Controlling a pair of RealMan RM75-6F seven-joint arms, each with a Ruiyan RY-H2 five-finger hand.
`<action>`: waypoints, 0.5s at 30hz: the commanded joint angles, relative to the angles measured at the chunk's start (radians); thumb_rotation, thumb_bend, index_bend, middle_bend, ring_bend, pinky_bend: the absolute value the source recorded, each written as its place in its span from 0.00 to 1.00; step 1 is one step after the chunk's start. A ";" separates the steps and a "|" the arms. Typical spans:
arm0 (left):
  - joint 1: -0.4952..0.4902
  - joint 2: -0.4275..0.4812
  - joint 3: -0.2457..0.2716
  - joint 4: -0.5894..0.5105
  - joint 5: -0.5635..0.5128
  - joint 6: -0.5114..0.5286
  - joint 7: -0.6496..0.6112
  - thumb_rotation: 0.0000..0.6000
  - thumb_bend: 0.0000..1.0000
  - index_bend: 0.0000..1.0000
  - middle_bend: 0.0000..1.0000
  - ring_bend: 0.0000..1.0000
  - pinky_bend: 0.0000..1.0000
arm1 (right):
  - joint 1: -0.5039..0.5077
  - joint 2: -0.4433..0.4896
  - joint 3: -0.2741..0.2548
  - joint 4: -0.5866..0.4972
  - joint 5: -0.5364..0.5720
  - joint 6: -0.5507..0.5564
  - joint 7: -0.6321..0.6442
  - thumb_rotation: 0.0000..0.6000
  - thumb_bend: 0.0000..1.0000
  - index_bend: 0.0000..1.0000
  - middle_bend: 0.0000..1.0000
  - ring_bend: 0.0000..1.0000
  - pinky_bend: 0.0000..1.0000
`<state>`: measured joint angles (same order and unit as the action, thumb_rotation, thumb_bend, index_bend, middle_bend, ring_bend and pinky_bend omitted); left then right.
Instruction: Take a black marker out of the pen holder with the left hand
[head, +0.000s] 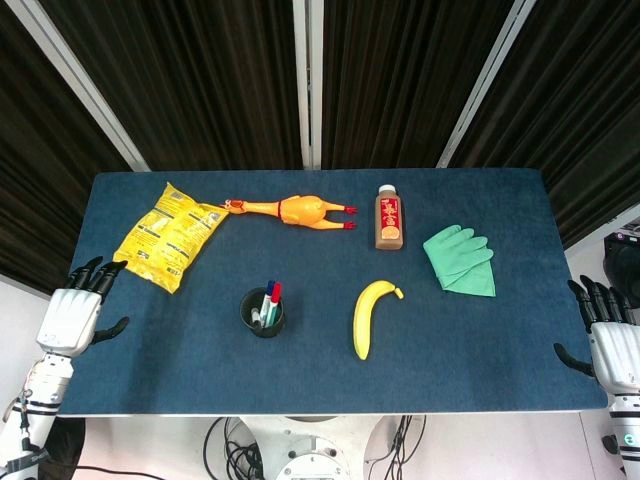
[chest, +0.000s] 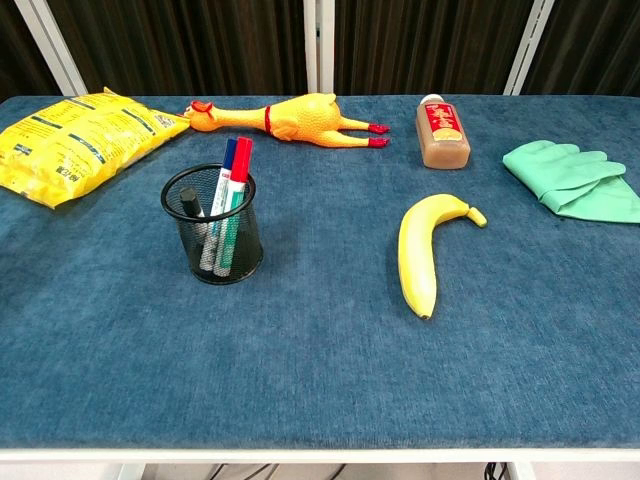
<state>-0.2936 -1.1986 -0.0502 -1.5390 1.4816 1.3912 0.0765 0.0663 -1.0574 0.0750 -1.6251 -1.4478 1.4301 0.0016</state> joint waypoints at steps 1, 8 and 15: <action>0.003 -0.001 0.000 0.000 0.010 0.005 -0.006 1.00 0.19 0.10 0.14 0.04 0.19 | -0.001 0.001 -0.001 -0.001 -0.002 0.002 -0.001 1.00 0.15 0.00 0.00 0.00 0.00; 0.008 0.001 0.007 -0.011 0.028 0.007 0.005 1.00 0.19 0.11 0.14 0.04 0.19 | -0.002 0.001 -0.004 -0.002 -0.004 0.006 -0.003 1.00 0.15 0.00 0.00 0.00 0.00; -0.019 0.025 0.041 -0.063 0.172 0.020 -0.090 1.00 0.19 0.14 0.16 0.04 0.19 | 0.002 0.000 -0.001 -0.006 -0.004 0.007 -0.007 1.00 0.15 0.00 0.00 0.00 0.00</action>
<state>-0.2964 -1.1864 -0.0236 -1.5772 1.6020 1.4083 0.0119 0.0677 -1.0570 0.0736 -1.6307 -1.4519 1.4370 -0.0051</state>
